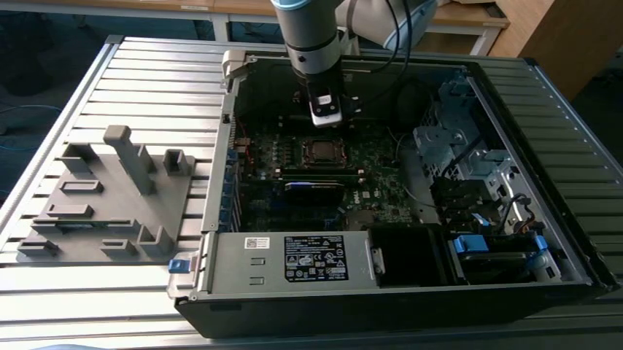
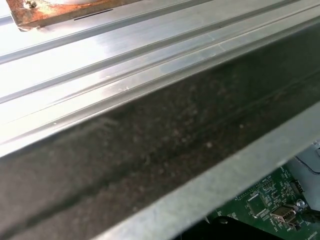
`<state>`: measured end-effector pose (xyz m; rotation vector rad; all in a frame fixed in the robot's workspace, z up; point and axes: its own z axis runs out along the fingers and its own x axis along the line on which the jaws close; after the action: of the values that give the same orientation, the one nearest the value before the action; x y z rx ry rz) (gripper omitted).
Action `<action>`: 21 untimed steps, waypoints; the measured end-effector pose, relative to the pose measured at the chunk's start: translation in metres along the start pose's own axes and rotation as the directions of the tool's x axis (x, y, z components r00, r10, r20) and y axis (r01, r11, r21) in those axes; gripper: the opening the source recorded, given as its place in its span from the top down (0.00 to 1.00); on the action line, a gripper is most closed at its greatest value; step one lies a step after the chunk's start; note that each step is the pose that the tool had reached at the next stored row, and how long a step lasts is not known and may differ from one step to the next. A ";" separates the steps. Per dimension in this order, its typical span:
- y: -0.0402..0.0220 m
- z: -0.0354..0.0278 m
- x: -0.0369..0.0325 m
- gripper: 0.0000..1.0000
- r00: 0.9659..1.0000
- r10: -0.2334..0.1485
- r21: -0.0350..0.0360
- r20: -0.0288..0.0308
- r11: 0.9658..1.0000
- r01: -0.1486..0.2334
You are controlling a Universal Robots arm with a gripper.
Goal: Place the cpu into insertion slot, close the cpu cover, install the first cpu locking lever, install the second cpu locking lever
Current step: 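Install the first cpu locking lever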
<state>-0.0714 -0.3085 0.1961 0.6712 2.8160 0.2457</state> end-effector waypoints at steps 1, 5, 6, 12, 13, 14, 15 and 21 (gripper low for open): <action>0.0000 0.0000 0.0000 0.89 1.000 0.000 0.000 0.000 1.000 0.000; 0.0000 0.0000 0.0001 0.89 1.000 0.000 0.000 0.000 1.000 0.000; -0.0001 0.0001 0.0001 0.89 1.000 0.000 0.000 0.000 1.000 0.000; -0.0004 0.0015 0.0001 0.89 1.000 0.000 0.001 0.001 1.000 0.000; -0.0004 0.0017 0.0001 0.89 1.000 0.000 0.001 0.001 1.000 0.000; -0.0004 0.0019 -0.0001 0.89 1.000 -0.001 0.002 0.001 1.000 0.001; -0.0003 0.0021 -0.0002 0.89 1.000 -0.001 0.002 0.002 1.000 0.001; 0.0004 0.0030 -0.0018 0.89 1.000 -0.003 0.011 0.006 1.000 0.003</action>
<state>-0.0688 -0.3087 0.1936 0.6684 2.8148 0.2276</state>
